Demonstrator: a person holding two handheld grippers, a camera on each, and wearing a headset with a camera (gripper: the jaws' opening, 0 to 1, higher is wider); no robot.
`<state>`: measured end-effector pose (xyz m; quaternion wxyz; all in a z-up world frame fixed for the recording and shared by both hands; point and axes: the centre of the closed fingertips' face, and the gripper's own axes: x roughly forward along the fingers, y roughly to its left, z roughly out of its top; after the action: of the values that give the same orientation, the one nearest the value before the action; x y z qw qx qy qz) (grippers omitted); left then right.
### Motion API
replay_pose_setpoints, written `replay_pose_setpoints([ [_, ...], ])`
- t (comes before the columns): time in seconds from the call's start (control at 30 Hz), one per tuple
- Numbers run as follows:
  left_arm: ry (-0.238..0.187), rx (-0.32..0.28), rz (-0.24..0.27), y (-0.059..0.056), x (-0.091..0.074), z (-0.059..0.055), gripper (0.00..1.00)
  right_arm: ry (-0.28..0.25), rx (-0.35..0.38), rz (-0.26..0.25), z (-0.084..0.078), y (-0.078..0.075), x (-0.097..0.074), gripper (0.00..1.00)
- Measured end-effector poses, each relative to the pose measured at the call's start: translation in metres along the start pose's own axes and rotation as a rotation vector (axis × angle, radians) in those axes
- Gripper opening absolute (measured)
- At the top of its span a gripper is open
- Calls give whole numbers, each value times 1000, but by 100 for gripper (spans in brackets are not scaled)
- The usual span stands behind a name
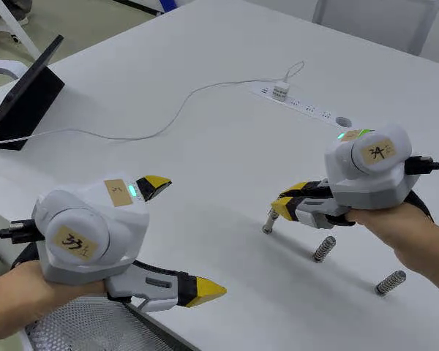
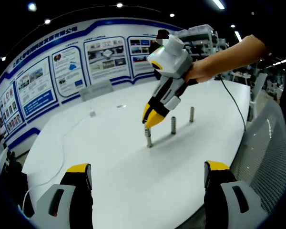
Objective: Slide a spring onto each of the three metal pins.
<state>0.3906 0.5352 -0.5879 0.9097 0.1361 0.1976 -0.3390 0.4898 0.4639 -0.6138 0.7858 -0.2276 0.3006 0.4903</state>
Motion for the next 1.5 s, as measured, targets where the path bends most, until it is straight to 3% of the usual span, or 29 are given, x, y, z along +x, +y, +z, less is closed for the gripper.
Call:
replay_pose_setpoints([
  [0.67,22,0,-11,-1,1,-3,100,94,-50,28,-22,4,24,11],
  [0.93,30,1,-9,-1,1,-4,100,91,-54,26,-22,4,24,15],
  [1.1,26,-4,-8,-1,1,-3,100,33,-24,10,-13,2,19,21],
  [1.5,39,-12,-1,0,1,-6,100,-10,-32,-2,-19,2,0,24],
])
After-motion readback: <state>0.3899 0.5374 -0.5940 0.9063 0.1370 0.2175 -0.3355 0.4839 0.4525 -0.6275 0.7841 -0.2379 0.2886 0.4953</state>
